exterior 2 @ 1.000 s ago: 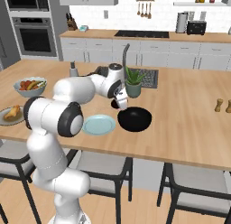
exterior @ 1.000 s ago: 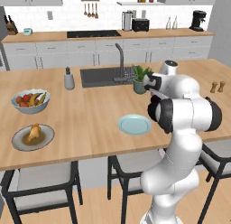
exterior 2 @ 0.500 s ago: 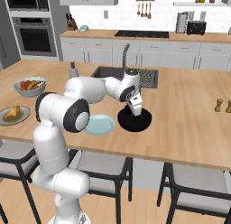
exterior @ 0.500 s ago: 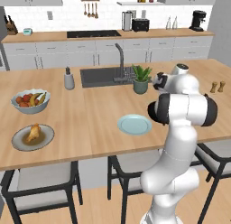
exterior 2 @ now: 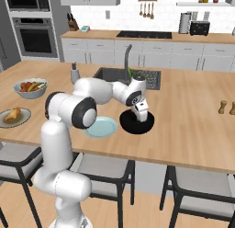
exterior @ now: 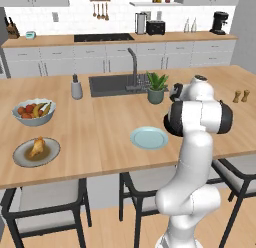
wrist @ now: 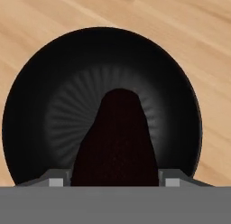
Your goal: Pick the chicken drumstick and avocado from their plates and place them in the bowl. Then put the bowl in the fridge.
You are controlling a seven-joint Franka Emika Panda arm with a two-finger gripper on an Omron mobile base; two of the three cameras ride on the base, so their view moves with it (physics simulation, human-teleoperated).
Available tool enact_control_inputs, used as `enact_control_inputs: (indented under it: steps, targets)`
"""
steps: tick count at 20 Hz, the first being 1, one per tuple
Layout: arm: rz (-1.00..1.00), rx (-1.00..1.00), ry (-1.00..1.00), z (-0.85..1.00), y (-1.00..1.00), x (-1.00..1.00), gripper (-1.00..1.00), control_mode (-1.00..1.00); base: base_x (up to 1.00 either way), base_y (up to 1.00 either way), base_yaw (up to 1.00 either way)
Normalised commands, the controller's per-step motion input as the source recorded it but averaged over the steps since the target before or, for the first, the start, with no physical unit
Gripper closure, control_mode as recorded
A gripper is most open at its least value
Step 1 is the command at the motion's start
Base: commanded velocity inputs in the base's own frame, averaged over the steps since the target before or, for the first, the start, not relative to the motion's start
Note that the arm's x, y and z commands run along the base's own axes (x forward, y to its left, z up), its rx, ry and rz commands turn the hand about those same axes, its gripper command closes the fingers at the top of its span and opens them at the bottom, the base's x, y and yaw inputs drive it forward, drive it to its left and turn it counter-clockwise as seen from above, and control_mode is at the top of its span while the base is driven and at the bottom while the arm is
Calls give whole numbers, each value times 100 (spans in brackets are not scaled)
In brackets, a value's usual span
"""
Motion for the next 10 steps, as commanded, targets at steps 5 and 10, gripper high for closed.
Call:
enact_control_inputs:
  steps: [5, 10]
  targets:
    - [6, 1, 6, -30, -3, 2, 100, -100, 0, 0, 0]
    - [3, 0, 2, -43, 0, 12, 100, -100, 0, 0, 0]
